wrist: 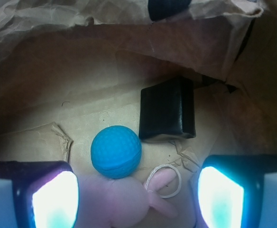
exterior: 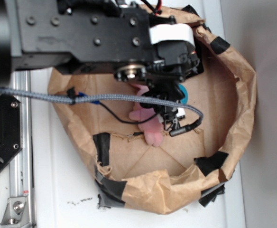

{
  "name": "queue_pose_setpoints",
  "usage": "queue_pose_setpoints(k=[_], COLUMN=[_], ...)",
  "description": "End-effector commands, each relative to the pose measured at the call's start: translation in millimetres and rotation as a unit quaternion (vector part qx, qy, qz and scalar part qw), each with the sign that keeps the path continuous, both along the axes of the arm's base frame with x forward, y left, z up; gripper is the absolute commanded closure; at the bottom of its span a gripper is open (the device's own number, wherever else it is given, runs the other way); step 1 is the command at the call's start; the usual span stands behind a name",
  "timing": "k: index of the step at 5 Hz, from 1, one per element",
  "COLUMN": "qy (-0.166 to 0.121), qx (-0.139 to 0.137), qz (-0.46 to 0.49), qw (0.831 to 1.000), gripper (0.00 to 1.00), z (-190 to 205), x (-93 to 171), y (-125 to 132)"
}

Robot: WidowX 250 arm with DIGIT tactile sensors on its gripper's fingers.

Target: Grab the black box.

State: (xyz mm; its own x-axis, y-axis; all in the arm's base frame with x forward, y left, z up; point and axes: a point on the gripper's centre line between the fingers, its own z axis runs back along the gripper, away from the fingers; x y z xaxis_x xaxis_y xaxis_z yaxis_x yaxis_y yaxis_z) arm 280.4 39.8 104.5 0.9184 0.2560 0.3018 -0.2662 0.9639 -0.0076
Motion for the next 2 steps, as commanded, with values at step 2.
queue_pose_setpoints(k=[2], qy=[-0.026], qx=[-0.018], qz=[0.042], qw=[0.999], gripper=[0.0], z=[-9], x=[21], y=[47])
